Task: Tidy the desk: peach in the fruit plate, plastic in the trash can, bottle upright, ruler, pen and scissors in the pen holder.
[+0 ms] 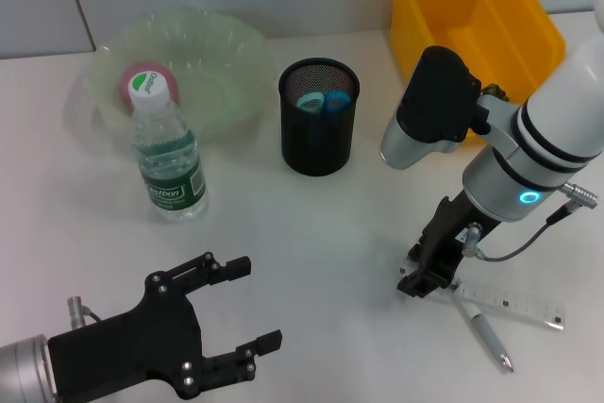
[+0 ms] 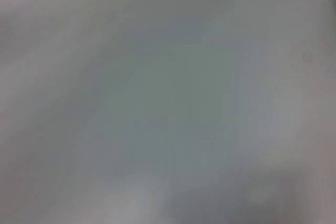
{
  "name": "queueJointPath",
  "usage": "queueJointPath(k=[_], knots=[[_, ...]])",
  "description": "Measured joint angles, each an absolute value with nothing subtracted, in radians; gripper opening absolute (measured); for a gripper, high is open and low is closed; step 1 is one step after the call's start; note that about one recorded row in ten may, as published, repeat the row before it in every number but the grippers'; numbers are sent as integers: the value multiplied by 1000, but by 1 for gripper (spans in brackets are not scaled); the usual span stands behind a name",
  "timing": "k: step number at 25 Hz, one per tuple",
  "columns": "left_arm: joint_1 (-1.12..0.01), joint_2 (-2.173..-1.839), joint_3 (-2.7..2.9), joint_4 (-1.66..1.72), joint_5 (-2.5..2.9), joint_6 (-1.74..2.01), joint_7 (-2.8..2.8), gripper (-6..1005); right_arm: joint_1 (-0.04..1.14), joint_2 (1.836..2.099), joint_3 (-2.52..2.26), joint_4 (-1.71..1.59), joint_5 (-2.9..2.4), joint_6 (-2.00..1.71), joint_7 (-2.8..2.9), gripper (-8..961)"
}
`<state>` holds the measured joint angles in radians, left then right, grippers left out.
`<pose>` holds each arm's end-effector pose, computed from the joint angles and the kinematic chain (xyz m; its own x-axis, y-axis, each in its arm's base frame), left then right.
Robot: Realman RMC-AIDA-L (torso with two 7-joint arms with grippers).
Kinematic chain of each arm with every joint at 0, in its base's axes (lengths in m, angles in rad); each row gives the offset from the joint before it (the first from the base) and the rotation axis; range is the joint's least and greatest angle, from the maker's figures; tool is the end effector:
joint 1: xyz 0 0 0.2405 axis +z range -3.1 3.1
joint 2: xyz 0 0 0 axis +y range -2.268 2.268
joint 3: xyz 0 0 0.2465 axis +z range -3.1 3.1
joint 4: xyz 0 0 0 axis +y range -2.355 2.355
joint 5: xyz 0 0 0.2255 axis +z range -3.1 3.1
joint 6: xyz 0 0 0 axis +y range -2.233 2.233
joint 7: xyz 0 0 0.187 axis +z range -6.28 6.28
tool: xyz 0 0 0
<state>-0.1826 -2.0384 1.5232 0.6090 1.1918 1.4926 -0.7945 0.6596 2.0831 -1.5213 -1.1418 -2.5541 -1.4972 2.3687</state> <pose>-0.2454 0.2507 -0.0878 0.7755 0.0098 0.6313 0.1879 -0.9581 -0.2161 0.2017 0.3563 -0.0817 0.7868 -0.4715 0.3983 -0.3936 -0.8803 -0.2646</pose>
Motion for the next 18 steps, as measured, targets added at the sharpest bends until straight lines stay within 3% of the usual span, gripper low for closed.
queueJointPath(k=[4,9,18], knots=[[-183,-2039,1523,609,1192,1493,-794,795,661,2083,-1522,-1140,-2554,-1497,2376,506],[-180,-2038,1520,609,1192,1494,-793,795,663,2083,-1522,-1128,-2554,-1496,2377,411],[-174,-2036,1515,609,1192,1505,-793,795,650,2083,-1513,-1197,-2551,-1518,2396,376]])
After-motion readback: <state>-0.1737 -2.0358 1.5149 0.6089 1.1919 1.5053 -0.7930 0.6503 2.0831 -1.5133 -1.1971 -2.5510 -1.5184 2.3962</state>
